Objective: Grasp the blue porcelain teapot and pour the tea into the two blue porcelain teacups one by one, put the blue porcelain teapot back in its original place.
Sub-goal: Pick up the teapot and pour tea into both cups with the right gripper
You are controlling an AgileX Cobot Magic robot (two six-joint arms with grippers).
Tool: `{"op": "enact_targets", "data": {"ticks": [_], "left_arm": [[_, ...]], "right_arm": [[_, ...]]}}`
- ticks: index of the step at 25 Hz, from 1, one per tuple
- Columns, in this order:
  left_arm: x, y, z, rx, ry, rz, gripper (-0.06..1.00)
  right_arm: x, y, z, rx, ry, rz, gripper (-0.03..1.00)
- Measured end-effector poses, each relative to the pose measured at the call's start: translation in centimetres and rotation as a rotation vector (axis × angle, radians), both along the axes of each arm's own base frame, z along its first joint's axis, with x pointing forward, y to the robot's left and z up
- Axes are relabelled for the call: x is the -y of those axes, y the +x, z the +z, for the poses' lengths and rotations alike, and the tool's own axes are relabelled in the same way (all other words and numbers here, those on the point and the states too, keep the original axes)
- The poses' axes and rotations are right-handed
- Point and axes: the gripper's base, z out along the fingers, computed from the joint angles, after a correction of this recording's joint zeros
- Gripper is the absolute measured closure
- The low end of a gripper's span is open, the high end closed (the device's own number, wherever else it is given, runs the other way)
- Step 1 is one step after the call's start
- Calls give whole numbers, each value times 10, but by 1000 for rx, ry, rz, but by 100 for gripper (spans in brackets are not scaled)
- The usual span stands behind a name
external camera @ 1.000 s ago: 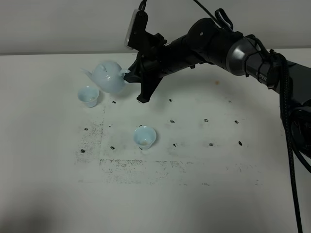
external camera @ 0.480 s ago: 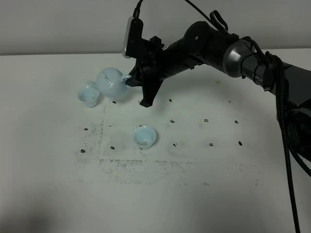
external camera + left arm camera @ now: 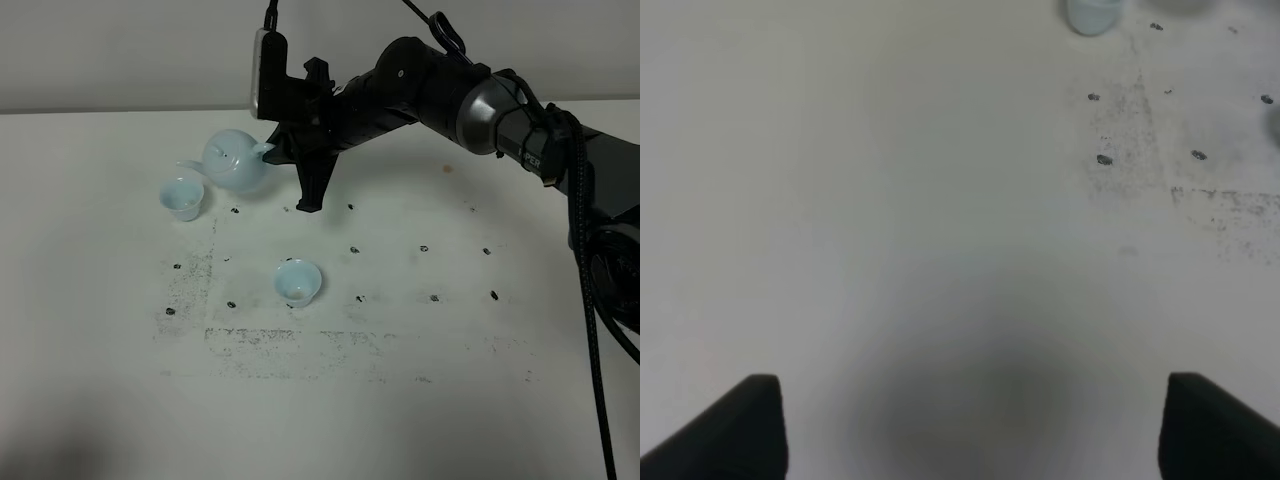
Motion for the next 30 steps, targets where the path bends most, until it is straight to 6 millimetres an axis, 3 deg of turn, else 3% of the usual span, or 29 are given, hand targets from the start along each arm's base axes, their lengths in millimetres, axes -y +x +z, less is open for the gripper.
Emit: {"op": "enact_targets", "data": {"ticks": [8,19,30], "left_arm": [[0,0,0,0,0,0,22],[0,0,0,0,0,0,22],[0,0,0,0,0,0,22]], "right_arm": [[-15,-7,0,90,-54,56,93],[-13,-3,0,172,-121,64,93],[-26,-10,0,243,-180,110,93]]}}
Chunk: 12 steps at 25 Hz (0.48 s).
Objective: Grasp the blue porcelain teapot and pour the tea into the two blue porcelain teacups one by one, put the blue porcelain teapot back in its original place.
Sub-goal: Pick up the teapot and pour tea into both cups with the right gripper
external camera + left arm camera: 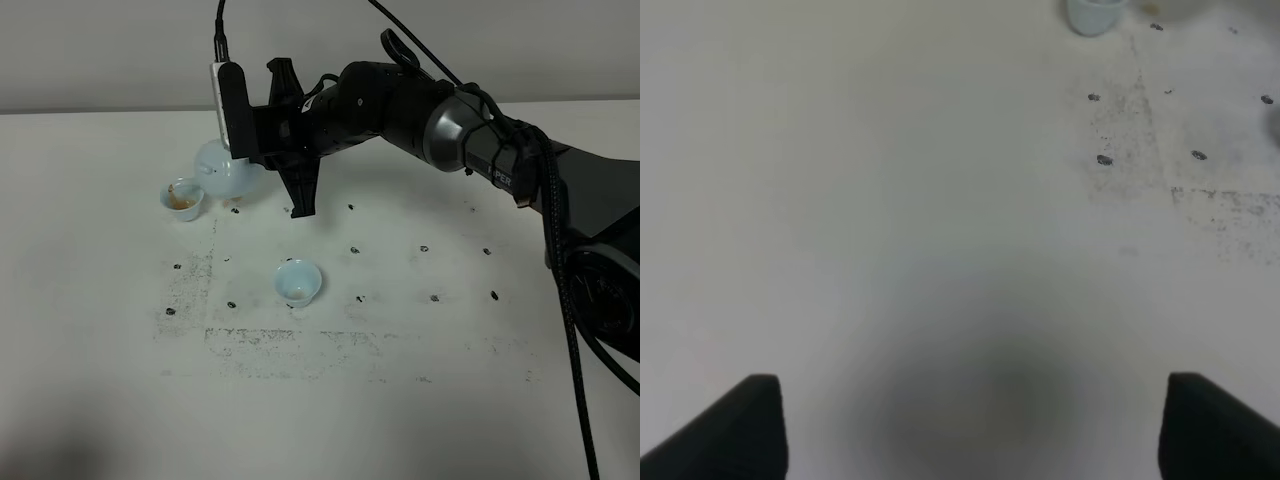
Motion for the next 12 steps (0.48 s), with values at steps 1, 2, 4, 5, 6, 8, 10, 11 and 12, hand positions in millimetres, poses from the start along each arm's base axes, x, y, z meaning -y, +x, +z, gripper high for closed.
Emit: {"op": "enact_targets", "data": {"ticks": [1,2,4,5,6,8,10,11,12], "left_arm": [[0,0,0,0,0,0,22],[0,0,0,0,0,0,22],[0,0,0,0,0,0,22],[0,0,0,0,0,0,22],[0,0,0,0,0,0,22],[0,0,0,0,0,0,22],[0,0,0,0,0,0,22],[0,0,0,0,0,0,22],[0,0,0,0,0,0,22]], "right_arm": [[-1,0,0,9,-4,2,93],[-1,0,0,15,-10,4,93],[-1,0,0,27,-28,5,93],[-1,0,0,29,-31,3,93],[0,0,0,30,-32,0,93],[-1,0,0,28,-32,-7,93],[0,0,0,27,-31,-9,93],[0,0,0,26,-30,-10,93],[0,0,0,26,-30,-11,93]]}}
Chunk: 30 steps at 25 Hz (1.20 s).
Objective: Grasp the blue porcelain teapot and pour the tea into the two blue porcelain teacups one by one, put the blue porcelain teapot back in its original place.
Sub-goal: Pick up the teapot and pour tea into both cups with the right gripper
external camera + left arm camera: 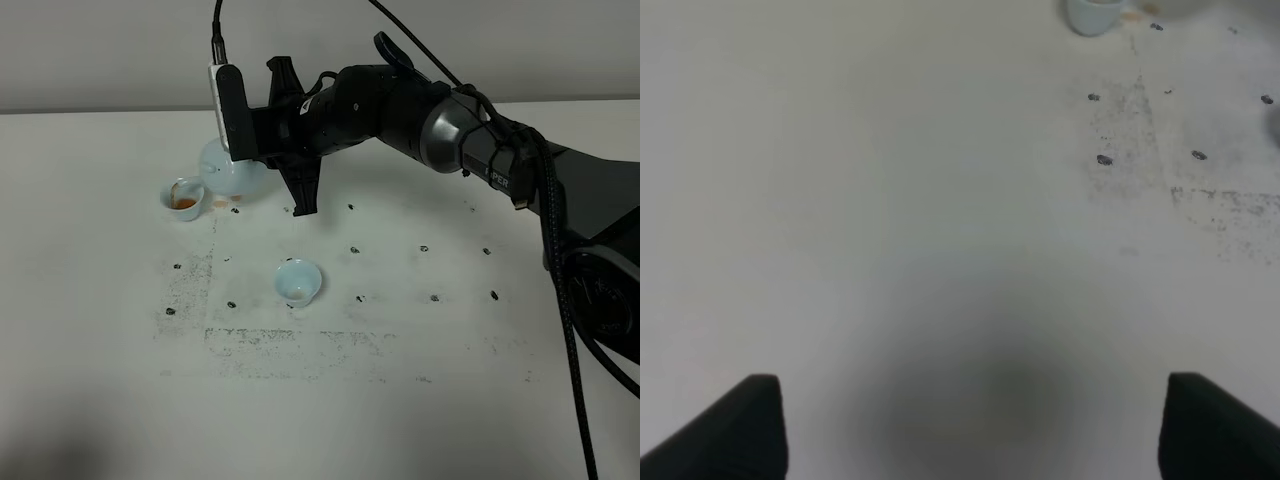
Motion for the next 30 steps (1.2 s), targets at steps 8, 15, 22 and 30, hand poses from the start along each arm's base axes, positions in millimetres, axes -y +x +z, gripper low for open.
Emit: {"op": "enact_targets", "data": {"ticks": [8,15,22,30], "left_arm": [[0,0,0,0,0,0,22],[0,0,0,0,0,0,22],[0,0,0,0,0,0,22],[0,0,0,0,0,0,22]], "right_arm": [[0,1,1,13,3,-6,93],[1,2,0,18,-11,-12,93],[1,2,0,19,-13,-14,93],[2,2,0,20,-16,-15,93]]}}
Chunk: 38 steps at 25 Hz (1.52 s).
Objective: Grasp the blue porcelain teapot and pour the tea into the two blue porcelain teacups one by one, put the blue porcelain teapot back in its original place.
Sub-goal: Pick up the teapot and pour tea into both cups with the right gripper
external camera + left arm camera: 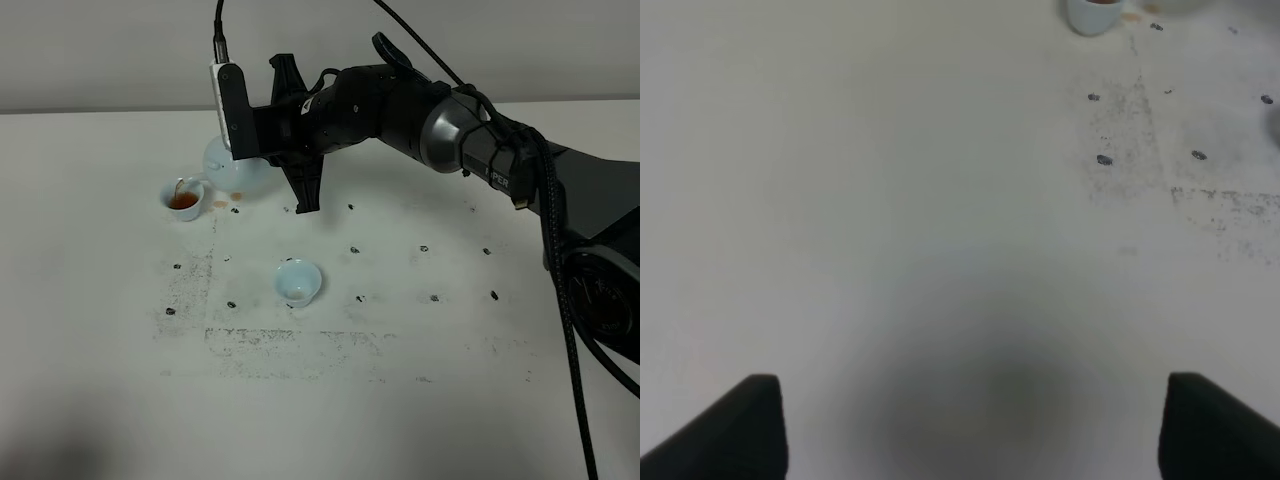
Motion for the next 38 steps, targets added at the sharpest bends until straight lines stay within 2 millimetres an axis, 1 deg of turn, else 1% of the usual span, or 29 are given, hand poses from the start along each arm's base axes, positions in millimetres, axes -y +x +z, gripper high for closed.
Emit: {"op": "enact_targets", "data": {"ticks": [15,22,26,30,34,38], "left_arm": [[0,0,0,0,0,0,22],[0,0,0,0,0,0,22],[0,0,0,0,0,0,22],[0,0,0,0,0,0,22],[0,0,0,0,0,0,22],[0,0,0,0,0,0,22]], "right_arm": [[0,0,0,-3,3,-4,93],[1,0,0,-56,47,-63,93],[4,1,-1,-130,103,-105,93],[14,4,-1,-235,192,-151,93],[22,9,2,-332,308,-193,93],[29,10,7,-473,447,-195,93]]}}
